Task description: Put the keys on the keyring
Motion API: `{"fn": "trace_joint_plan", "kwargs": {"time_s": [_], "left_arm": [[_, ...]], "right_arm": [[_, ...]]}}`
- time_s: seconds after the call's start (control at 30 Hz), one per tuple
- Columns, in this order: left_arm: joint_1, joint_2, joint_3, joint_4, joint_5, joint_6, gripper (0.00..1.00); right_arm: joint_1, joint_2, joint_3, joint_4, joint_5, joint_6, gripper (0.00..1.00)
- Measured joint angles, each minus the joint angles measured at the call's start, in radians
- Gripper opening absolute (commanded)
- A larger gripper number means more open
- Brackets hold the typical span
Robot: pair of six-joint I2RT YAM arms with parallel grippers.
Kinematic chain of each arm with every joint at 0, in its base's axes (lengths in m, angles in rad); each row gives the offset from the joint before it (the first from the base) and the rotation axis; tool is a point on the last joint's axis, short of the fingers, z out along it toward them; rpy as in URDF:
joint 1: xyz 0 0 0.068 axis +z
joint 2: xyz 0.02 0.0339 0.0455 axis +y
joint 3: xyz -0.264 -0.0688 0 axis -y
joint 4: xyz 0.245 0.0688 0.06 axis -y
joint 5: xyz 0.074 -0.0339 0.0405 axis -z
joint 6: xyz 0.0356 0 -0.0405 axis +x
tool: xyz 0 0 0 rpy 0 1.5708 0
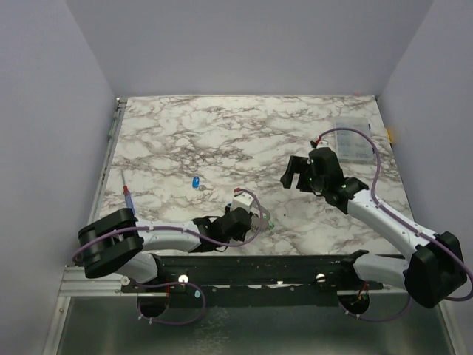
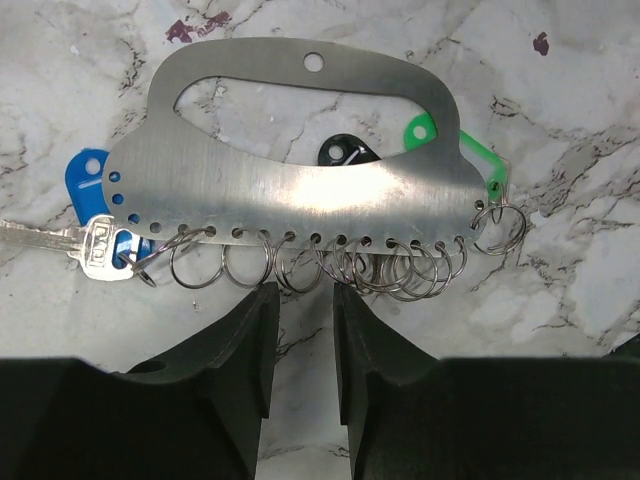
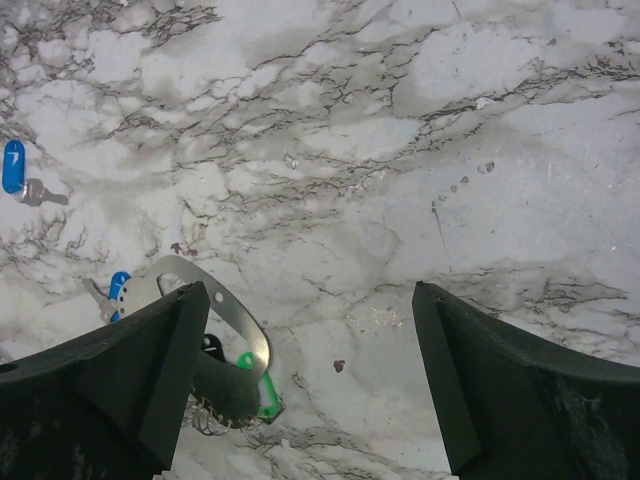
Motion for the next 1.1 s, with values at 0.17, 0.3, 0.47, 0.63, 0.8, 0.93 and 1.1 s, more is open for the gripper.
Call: {"fn": "trace_joint_plan", "kwargs": {"time_s": [0.17, 0.3, 0.47, 0.63, 0.8, 0.93, 1.1], "left_arm": [[0.000, 0.032, 0.002, 0.006, -0.036, -0.129, 0.35], [-0.001, 0.041, 0.006, 0.009, -0.074, -0.212, 0.36], [-0.001, 0.040, 0.005, 0.009, -0.137, -0.279, 0.35], [-0.001, 0.019, -0.017, 0.041, -0.197, -0.310, 0.30], [-0.001, 0.023, -0.019, 0.088, -0.212, -0.317, 0.29], [-0.001, 0.025, -0.019, 0.108, -0.211, -0.317, 0.30], [-0.001, 0.019, -0.021, 0.097, -0.208, -0.332, 0.41]], "right_arm": [[0.000, -0.019, 0.000, 0.000, 0.000, 0.000, 0.94], [0.000, -0.037, 0.000, 0.000, 0.000, 0.000, 0.94], [0.000, -0.044, -0.001, 0.000, -0.001, 0.000, 0.94], [0.000, -0.044, -0.013, 0.001, -0.002, 0.000, 0.94], [0.000, -0.039, -0.023, 0.011, -0.023, 0.001, 0.91], [0.000, -0.006, -0.035, 0.051, -0.106, 0.004, 0.83], [0.000, 0.105, -0.038, 0.110, -0.269, 0.007, 0.80]]}}
